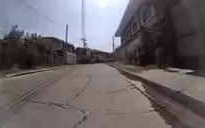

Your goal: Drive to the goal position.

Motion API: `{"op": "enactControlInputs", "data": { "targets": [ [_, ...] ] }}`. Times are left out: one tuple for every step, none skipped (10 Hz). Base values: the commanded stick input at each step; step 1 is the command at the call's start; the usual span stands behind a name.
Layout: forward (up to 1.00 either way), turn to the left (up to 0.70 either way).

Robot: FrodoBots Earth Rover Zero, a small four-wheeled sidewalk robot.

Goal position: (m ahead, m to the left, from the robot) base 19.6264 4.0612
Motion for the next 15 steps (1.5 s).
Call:
{"op": "enactControlInputs", "data": {
  "targets": [
    [1.0, 0.0],
    [1.0, 0.0],
    [1.0, 0.0],
    [1.0, 0.0],
    [1.0, 0.0],
    [1.0, 0.0],
    [1.0, 0.0],
    [1.0, 0.0],
    [1.0, 0.0],
    [1.0, 0.0],
    [1.0, 0.0],
    [1.0, 0.0],
    [1.0, 0.0],
    [1.0, 0.0],
    [1.0, 0.0]
  ]
}}
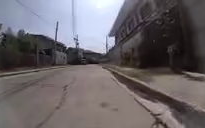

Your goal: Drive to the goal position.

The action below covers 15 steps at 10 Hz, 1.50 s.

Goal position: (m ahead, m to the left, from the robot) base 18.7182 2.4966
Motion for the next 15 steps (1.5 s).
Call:
{"op": "enactControlInputs", "data": {
  "targets": [
    [1.0, 0.0],
    [1.0, 0.0],
    [1.0, 0.0],
    [1.0, 0.0],
    [1.0, 0.0],
    [1.0, 0.0],
    [1.0, 0.0],
    [1.0, 0.0],
    [1.0, 0.0],
    [1.0, 0.0],
    [1.0, 0.0],
    [1.0, 0.0],
    [1.0, 0.0],
    [1.0, 0.0],
    [1.0, 0.0]
  ]
}}
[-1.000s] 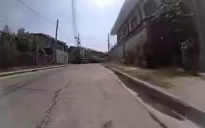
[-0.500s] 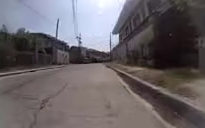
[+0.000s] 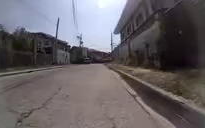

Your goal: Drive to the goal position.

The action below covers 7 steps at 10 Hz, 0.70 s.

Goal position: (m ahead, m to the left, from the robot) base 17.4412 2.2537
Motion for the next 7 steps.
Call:
{"op": "enactControlInputs", "data": {
  "targets": [
    [1.0, 0.0],
    [1.0, 0.0],
    [1.0, 0.0],
    [1.0, 0.0],
    [1.0, 0.0],
    [1.0, 0.0],
    [1.0, 0.0]
  ]
}}
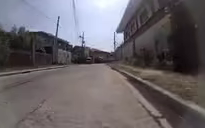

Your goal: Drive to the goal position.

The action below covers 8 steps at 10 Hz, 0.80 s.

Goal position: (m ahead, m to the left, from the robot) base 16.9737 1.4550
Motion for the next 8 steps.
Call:
{"op": "enactControlInputs", "data": {
  "targets": [
    [1.0, 0.0],
    [1.0, 0.0],
    [1.0, 0.0],
    [1.0, 0.0],
    [1.0, 0.0],
    [1.0, 0.0],
    [1.0, 0.0],
    [1.0, 0.0]
  ]
}}
